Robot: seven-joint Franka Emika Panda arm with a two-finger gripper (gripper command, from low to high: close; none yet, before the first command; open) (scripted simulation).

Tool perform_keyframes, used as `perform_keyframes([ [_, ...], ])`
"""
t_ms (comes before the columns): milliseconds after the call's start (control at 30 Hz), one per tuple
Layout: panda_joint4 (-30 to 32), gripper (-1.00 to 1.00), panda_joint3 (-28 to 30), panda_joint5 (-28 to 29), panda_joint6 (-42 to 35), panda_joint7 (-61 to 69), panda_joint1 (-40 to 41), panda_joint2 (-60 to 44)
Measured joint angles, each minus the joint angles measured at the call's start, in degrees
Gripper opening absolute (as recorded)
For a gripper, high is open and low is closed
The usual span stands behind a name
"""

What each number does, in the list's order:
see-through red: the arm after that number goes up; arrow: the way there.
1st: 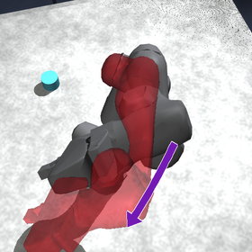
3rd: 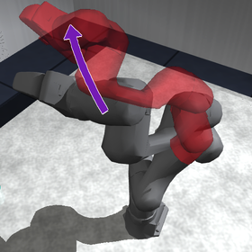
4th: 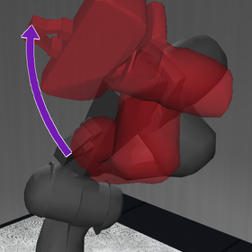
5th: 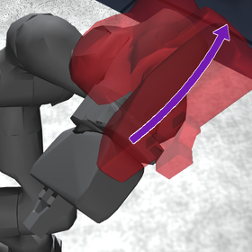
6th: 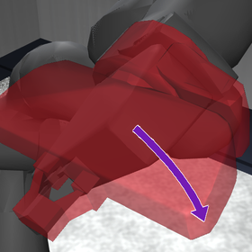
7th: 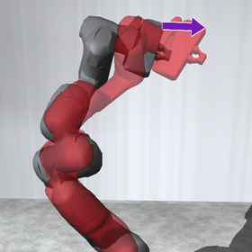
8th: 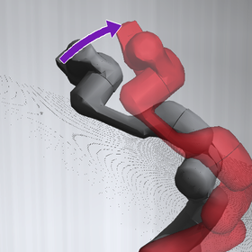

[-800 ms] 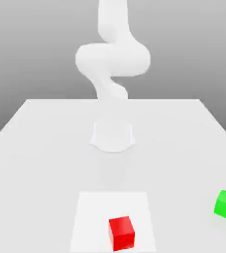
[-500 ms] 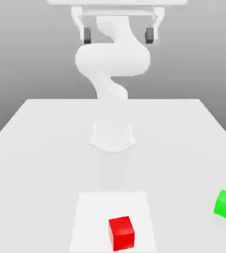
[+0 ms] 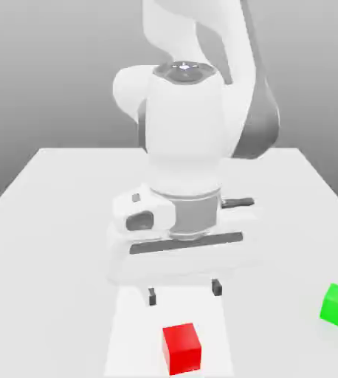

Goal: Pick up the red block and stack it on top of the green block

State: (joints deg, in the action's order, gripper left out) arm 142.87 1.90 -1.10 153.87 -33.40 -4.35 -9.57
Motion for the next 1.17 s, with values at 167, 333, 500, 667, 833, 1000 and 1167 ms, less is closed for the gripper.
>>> perform_keyframes([
  [167, -0.99, 0.00, -0.42, -0.49, 7.98, 0.73, 0.25, -10.36],
  [333, -1.17, -1.00, -0.55, -0.51, 9.02, 0.74, 0.37, -11.64],
  [500, -0.67, -1.00, -0.39, -0.20, 6.31, 0.53, 0.27, -8.44],
  [667, 0.11, -1.00, -3.33, 1.03, -0.26, 1.45, -2.81, -1.17],
  [833, -0.03, -1.00, -11.50, 2.99, -2.87, 4.63, -10.10, 1.12],
  [1000, -1.44, -1.00, -17.80, 8.16, -1.21, 5.35, -18.12, -2.33],
  [1167, -1.88, 1.00, -16.65, 11.05, 2.18, 3.59, -19.96, -6.34],
])
